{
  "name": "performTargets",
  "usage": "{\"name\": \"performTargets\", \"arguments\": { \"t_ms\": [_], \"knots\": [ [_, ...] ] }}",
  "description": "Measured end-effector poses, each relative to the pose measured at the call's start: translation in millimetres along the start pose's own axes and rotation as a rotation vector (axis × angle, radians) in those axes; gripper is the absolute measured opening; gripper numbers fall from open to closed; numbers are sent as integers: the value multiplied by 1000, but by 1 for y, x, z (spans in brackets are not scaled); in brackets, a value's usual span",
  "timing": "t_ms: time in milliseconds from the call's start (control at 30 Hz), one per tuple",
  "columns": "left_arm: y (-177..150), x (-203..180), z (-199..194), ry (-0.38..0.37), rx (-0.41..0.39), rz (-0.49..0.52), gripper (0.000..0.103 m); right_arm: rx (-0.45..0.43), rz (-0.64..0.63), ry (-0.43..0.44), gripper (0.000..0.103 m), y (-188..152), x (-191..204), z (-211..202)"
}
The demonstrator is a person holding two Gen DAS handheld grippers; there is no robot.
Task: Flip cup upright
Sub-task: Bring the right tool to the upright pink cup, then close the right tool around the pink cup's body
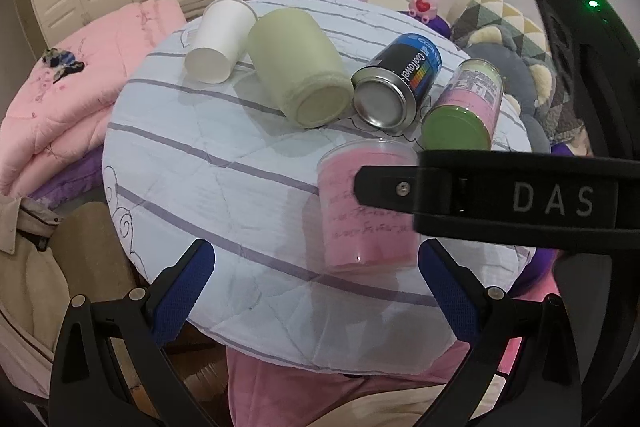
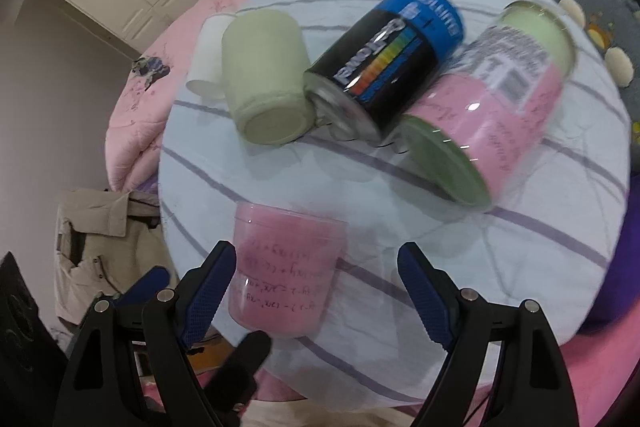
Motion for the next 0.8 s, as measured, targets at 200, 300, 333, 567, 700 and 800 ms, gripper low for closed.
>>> {"name": "performTargets", "arguments": {
  "t_ms": [200, 300, 333, 567, 700, 800],
  "knots": [
    [1, 6, 8, -12, 14, -3, 103, 39, 37, 70, 84, 1, 6, 24],
    [4, 9, 11, -31, 18, -14, 103, 44, 41, 91, 84, 2, 10, 31],
    [5, 10, 12, -38, 20, -16, 103, 48, 44, 92, 84, 2, 10, 33],
    [8, 9, 16, -58, 27, 2, 103, 26, 17, 89, 84, 9, 10, 36],
    [9, 8, 18, -72, 29, 3, 103, -7, -26, 78, 82, 14, 13, 29],
    [9, 7, 21, -72, 36, -2, 103, -47, -78, 40, 82, 17, 15, 20]
  ]
}}
Point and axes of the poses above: each gripper's, at about its wrist camera, not at the fingertips, and z roughly the way its jaws point, x to its left, y to its top, the point moved 7 cm from there along z, roughly the way its jaws point, and after that the axes turned 7 degrees about y, right-handed, at the moved point
